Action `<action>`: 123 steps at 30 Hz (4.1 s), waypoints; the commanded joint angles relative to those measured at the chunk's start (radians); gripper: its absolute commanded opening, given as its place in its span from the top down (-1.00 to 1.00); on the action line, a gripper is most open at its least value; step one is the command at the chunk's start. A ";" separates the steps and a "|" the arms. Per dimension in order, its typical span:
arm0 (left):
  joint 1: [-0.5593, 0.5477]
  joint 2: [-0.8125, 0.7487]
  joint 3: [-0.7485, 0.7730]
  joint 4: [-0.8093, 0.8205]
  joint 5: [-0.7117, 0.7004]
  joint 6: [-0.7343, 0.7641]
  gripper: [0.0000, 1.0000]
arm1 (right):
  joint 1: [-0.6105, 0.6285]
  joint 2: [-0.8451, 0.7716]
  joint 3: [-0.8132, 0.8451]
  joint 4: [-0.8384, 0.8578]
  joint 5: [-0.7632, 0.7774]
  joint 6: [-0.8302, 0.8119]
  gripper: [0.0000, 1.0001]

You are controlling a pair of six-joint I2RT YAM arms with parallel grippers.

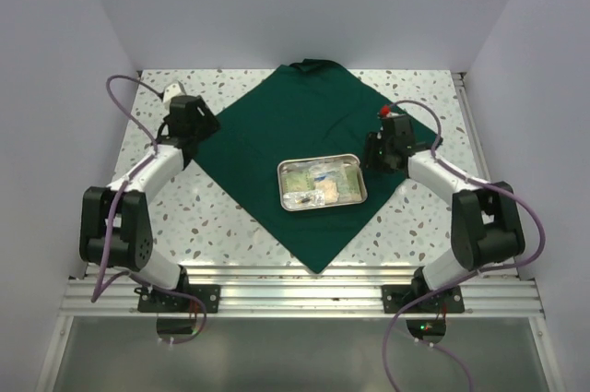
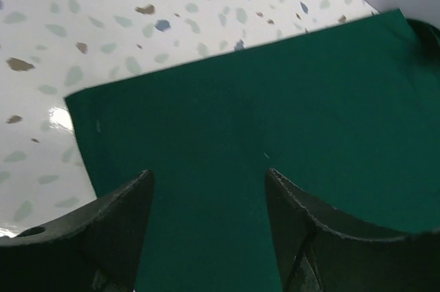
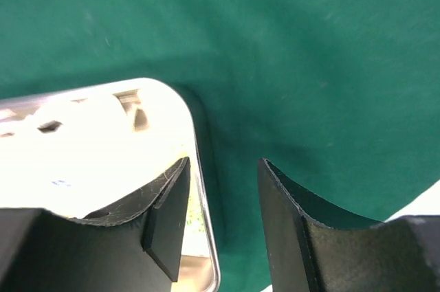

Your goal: Prepare the surgical pack

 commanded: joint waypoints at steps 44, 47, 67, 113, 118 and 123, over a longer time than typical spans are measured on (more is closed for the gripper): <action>-0.167 0.013 -0.120 0.074 -0.030 0.044 -0.31 | 0.135 0.101 0.084 -0.009 0.113 0.077 0.17; -0.165 -0.011 -0.128 0.070 -0.036 0.047 -0.32 | 0.136 0.001 0.076 -0.058 0.207 0.043 0.09; -0.167 -0.140 -0.156 0.036 0.005 0.067 -0.33 | 0.895 -0.299 -0.207 -0.218 0.347 0.130 -0.23; -0.171 -0.109 -0.146 0.042 0.002 0.084 -0.33 | 1.023 -0.114 0.055 -0.332 0.536 0.069 1.00; -0.176 -0.108 -0.152 0.048 0.019 0.083 -0.33 | 0.844 -0.073 0.173 -0.296 0.405 -0.035 1.00; -0.191 -0.105 -0.154 0.056 0.043 0.092 -0.33 | 0.777 0.005 0.268 -0.298 0.348 -0.107 1.00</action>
